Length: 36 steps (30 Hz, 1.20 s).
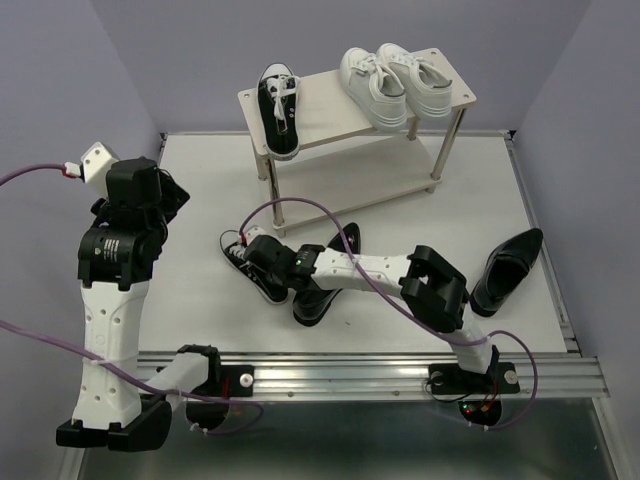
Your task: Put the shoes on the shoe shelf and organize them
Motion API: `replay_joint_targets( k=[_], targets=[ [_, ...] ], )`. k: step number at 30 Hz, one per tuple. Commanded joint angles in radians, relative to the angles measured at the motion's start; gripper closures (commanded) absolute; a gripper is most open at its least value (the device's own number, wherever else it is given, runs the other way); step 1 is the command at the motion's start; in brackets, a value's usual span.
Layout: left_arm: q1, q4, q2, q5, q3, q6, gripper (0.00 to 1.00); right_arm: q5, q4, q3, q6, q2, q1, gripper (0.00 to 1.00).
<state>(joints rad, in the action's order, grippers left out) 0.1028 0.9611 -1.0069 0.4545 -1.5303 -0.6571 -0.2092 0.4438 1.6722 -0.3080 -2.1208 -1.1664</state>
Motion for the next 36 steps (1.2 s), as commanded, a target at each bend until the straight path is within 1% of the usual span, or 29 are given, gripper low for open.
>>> replay_joint_targets(
  k=[1,5,8,9,14,18,19,23,28,32,34,36],
  targets=[
    [-0.006,-0.036,0.011,0.009,0.016,0.022,0.21,-0.002,-0.043,0.021,0.029,0.114,-0.007,0.99],
    [-0.009,-0.038,0.007,0.016,0.012,0.031,0.21,0.034,-0.047,0.020,0.055,0.195,-0.007,0.99],
    [-0.014,-0.029,-0.002,0.029,-0.022,0.043,0.21,0.054,-0.050,0.014,0.076,0.283,-0.007,0.99],
    [-0.015,-0.025,-0.005,0.035,-0.022,0.047,0.21,0.056,-0.050,0.014,0.081,0.283,-0.007,0.99],
    [-0.023,-0.004,-0.019,0.047,-0.138,0.062,0.21,0.062,-0.025,0.027,0.101,0.400,-0.007,0.99],
    [-0.025,0.014,-0.030,0.076,-0.218,0.076,0.21,0.135,0.007,0.030,0.164,0.485,-0.007,0.99],
    [-0.025,0.016,-0.032,0.082,-0.226,0.077,0.21,0.169,0.033,0.034,0.179,0.501,-0.007,0.99],
    [-0.025,0.019,-0.032,0.099,-0.223,0.077,0.21,0.202,0.064,0.023,0.234,0.588,-0.007,0.99],
    [-0.026,0.007,-0.029,0.095,-0.199,0.070,0.21,0.171,0.084,0.046,0.279,0.683,-0.007,0.99],
    [-0.026,0.001,-0.032,0.087,-0.191,0.067,0.21,0.071,0.082,0.084,0.296,0.729,-0.007,0.99],
    [-0.026,-0.004,-0.030,0.087,-0.183,0.065,0.21,0.025,0.064,0.090,0.331,0.758,-0.007,0.99],
    [-0.026,-0.005,-0.029,0.085,-0.179,0.063,0.21,0.008,0.041,0.089,0.339,0.780,-0.007,0.99]
  ],
)
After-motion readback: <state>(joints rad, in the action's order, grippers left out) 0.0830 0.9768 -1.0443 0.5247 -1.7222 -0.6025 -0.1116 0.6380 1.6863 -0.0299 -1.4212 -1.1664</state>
